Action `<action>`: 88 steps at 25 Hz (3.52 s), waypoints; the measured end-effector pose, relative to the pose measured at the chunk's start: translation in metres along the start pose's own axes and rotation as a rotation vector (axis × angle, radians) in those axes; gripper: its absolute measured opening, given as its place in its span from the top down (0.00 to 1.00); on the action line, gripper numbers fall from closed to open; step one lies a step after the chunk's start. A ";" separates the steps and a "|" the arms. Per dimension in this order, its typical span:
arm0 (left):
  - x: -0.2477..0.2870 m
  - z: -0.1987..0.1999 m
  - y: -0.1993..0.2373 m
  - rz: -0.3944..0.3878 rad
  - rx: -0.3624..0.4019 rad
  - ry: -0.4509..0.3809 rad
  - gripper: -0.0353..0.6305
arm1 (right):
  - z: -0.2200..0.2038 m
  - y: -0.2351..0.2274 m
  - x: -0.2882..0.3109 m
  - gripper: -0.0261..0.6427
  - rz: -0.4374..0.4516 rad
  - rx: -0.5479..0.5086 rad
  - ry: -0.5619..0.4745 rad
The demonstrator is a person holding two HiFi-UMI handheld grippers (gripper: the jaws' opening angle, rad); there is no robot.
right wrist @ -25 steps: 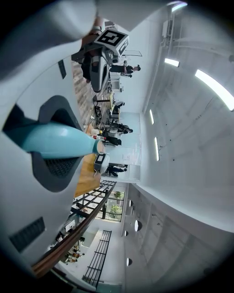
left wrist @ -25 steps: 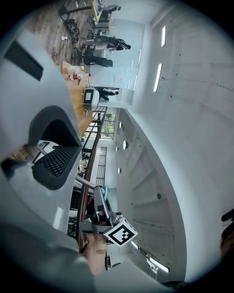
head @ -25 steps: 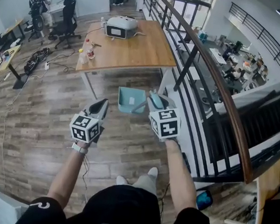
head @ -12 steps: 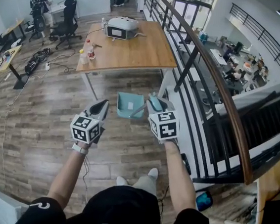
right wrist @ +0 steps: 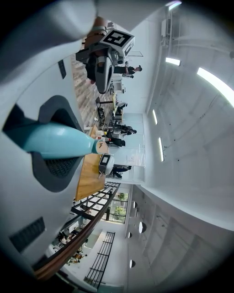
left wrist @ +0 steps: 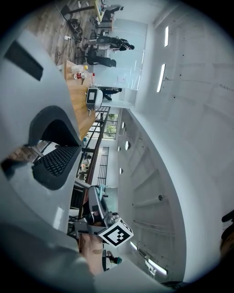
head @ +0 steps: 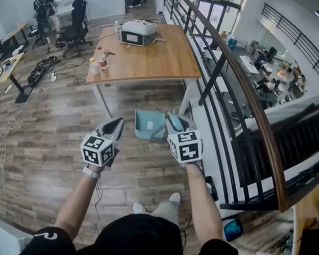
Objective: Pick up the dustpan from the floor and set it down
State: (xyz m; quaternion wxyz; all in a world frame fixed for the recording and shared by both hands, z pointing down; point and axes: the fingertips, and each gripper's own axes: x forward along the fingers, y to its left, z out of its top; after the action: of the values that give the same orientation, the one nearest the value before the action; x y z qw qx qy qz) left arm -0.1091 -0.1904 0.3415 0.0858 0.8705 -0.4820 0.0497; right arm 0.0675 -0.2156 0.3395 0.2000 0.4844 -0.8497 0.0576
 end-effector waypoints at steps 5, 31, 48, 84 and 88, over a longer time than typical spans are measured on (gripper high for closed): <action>0.005 -0.005 0.003 0.000 -0.003 0.007 0.95 | -0.009 -0.005 0.006 0.83 -0.005 0.003 0.012; 0.063 -0.124 0.002 -0.045 -0.118 0.120 0.95 | -0.158 -0.019 0.078 0.82 0.025 -0.002 0.166; 0.106 -0.269 0.020 -0.055 -0.176 0.232 0.95 | -0.322 0.006 0.167 0.82 0.083 -0.028 0.251; 0.098 -0.389 0.014 -0.066 -0.263 0.333 0.95 | -0.500 0.060 0.198 0.80 0.116 0.036 0.417; 0.099 -0.388 0.012 -0.070 -0.261 0.340 0.95 | -0.504 0.060 0.194 0.73 0.115 0.072 0.432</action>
State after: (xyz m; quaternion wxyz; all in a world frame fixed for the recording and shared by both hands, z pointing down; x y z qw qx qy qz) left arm -0.0682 -0.2022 0.7396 0.2794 0.8474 -0.4324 0.1299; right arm 0.0727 -0.1920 0.8823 0.3562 0.4183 -0.8108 0.2017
